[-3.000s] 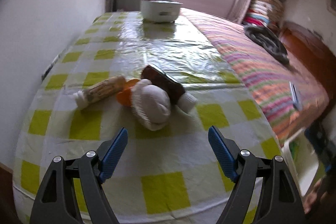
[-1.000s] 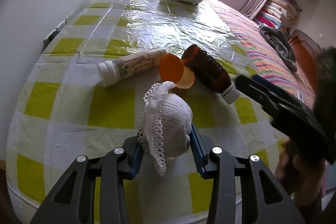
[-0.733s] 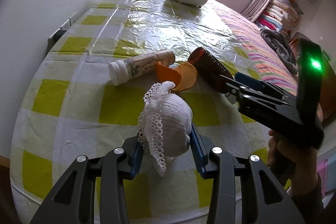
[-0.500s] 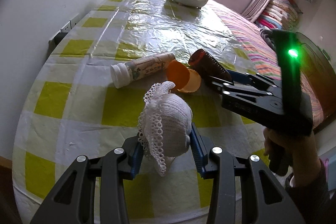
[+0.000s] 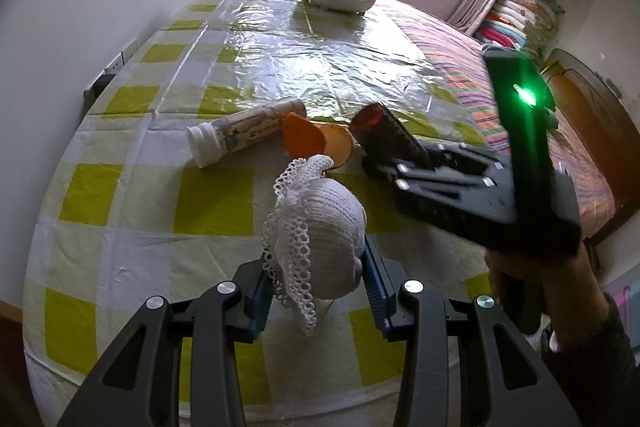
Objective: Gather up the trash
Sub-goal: 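Grasp the white lace-trimmed cloth with the left gripper while the right grasps the brown bottle, then carry the cloth and brown bottle over the white bin and open both grippers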
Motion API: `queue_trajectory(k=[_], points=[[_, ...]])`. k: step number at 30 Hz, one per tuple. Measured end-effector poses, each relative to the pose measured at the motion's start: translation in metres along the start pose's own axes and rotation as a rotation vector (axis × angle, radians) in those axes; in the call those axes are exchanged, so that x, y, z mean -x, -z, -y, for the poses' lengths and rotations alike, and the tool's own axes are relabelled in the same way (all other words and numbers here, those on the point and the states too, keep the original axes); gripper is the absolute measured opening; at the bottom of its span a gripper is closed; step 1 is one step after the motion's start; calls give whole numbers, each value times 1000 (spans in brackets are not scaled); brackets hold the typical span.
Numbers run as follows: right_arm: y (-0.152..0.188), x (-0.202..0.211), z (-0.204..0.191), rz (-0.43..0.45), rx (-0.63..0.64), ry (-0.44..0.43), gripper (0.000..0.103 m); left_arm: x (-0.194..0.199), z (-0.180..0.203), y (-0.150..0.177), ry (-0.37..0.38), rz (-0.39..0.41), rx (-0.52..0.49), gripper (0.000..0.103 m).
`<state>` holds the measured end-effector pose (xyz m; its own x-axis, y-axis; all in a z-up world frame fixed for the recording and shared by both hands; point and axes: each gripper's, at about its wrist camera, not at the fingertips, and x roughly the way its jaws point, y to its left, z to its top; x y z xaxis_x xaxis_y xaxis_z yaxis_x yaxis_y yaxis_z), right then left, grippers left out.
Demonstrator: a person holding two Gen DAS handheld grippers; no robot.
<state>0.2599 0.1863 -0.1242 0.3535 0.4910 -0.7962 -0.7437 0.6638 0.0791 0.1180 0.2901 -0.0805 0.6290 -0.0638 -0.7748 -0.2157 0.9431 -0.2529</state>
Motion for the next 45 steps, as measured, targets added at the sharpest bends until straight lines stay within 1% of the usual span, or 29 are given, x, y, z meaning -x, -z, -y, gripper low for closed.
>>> queue_trajectory(k=[5,10,13,16,21,25,31,36,45], points=[[38,40,6,44,-57,-44,42,3,11,3,1,17,-21,39],[76,83,19,97,-149,-81,42,3,27,7,3,27,-59,39],[98,104,26,117,-190,-85,42,5,41,9,20,34,-83,39],[115,116,32,132,-221,-74,42,6,55,13,39,42,-112,39],[141,136,46,146,-258,-28,42,4,80,22,57,42,-165,39],[151,150,60,171,-286,9,42,1,98,29,69,35,-196,39],[164,172,80,210,-331,42,42,-4,127,38,89,29,-252,39],[180,188,89,238,-366,69,42,-7,148,43,116,22,-284,39],[206,206,117,271,-446,114,42,-7,184,54,166,16,-340,39]])
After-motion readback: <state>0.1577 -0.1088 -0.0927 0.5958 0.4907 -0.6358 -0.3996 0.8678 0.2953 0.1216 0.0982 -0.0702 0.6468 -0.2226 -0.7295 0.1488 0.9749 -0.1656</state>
